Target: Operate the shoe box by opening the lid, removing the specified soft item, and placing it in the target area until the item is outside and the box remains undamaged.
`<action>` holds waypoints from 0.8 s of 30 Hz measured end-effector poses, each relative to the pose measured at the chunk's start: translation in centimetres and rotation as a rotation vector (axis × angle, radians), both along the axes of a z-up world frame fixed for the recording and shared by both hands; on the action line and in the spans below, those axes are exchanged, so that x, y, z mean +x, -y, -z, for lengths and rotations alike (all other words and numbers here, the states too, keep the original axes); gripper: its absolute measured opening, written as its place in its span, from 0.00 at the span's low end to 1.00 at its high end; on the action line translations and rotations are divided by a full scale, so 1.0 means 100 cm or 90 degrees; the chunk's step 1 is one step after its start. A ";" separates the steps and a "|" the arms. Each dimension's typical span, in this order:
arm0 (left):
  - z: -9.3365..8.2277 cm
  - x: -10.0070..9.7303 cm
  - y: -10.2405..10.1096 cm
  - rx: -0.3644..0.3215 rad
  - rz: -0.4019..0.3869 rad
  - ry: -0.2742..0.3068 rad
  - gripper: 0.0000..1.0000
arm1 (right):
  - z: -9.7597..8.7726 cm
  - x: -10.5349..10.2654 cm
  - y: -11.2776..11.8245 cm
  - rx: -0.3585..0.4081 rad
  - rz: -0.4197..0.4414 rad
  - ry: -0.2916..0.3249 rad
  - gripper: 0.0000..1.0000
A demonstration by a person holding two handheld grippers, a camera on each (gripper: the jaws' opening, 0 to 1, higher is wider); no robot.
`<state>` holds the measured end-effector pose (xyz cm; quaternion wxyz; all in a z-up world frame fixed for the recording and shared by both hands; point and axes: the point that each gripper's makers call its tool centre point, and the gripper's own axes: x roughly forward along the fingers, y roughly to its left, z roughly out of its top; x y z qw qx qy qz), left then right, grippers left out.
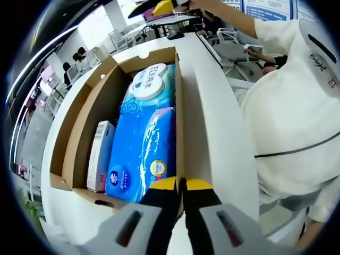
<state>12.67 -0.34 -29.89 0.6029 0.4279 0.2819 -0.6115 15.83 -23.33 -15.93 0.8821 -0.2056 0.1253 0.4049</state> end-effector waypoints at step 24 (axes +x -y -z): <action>0.001 -0.003 0.000 -0.002 0.002 0.001 0.03 | 0.055 0.016 -0.021 -0.223 -0.073 -0.075 0.49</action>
